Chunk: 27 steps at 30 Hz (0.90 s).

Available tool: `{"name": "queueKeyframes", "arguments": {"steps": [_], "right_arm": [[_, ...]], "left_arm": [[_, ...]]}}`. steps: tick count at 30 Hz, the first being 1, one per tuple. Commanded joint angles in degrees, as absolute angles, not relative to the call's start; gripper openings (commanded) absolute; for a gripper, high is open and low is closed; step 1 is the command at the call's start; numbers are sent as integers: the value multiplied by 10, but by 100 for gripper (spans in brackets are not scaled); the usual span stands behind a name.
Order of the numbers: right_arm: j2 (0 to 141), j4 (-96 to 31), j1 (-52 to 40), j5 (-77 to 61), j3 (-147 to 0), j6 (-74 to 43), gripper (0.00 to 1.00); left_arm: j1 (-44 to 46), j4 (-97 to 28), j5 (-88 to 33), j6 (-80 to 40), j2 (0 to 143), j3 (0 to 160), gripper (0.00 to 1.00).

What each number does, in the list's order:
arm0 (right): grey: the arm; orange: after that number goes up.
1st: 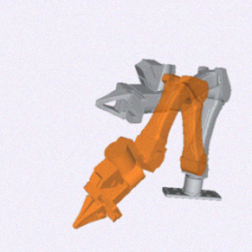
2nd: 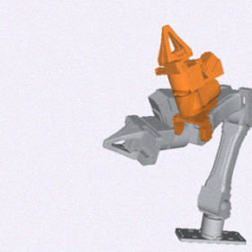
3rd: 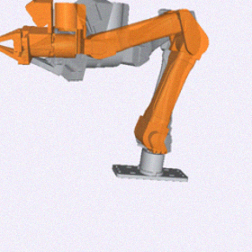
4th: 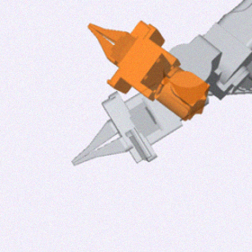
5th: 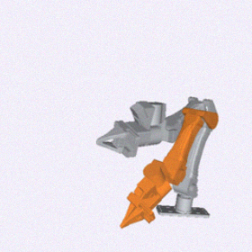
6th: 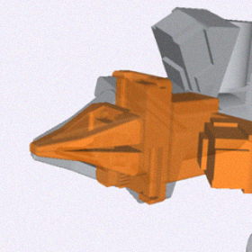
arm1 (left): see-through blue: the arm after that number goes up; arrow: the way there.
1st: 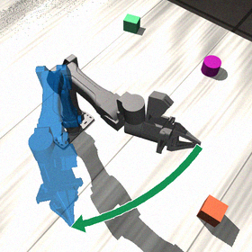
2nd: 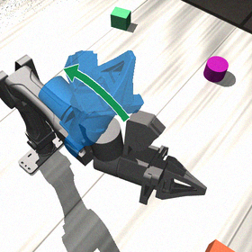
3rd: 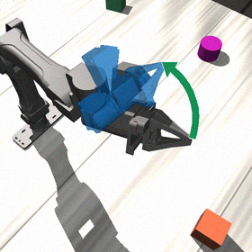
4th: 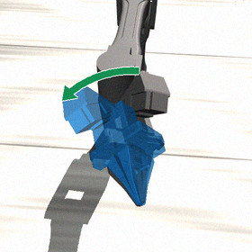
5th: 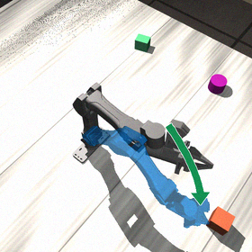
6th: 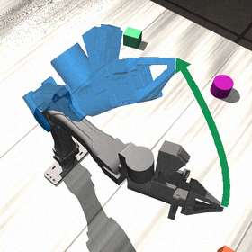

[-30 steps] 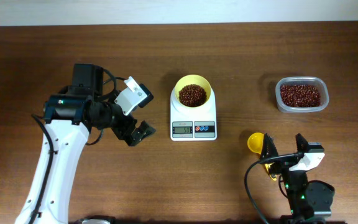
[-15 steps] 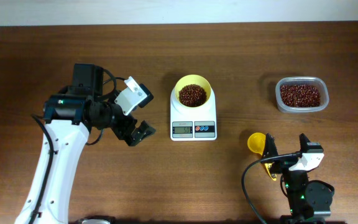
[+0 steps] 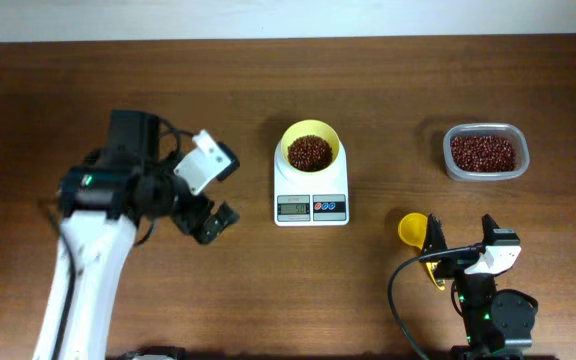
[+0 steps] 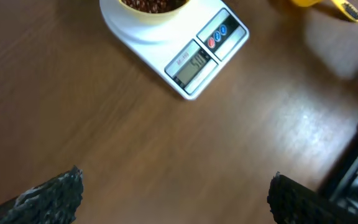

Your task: Scoop item into bowl and weigh 50g on scale

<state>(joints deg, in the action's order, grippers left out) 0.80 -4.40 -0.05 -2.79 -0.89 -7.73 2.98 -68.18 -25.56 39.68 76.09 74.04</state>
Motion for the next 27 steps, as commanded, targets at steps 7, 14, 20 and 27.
{"name": "queueKeyframes", "arguments": {"steps": [7, 14, 20, 27], "right_arm": [[2, -44, -3, -23, -3, -77, 99], [2, -44, -3, -23, -3, -77, 99], [2, -44, -3, -23, -3, -77, 99], [2, -44, -3, -23, -3, -77, 99]], "left_arm": [[29, -861, -175, 275, 438, 742, 99], [29, -891, -149, 236, 262, 742, 99], [29, -886, -110, 183, 139, 742, 99], [29, -886, -106, 173, 9, 741, 99]]}}
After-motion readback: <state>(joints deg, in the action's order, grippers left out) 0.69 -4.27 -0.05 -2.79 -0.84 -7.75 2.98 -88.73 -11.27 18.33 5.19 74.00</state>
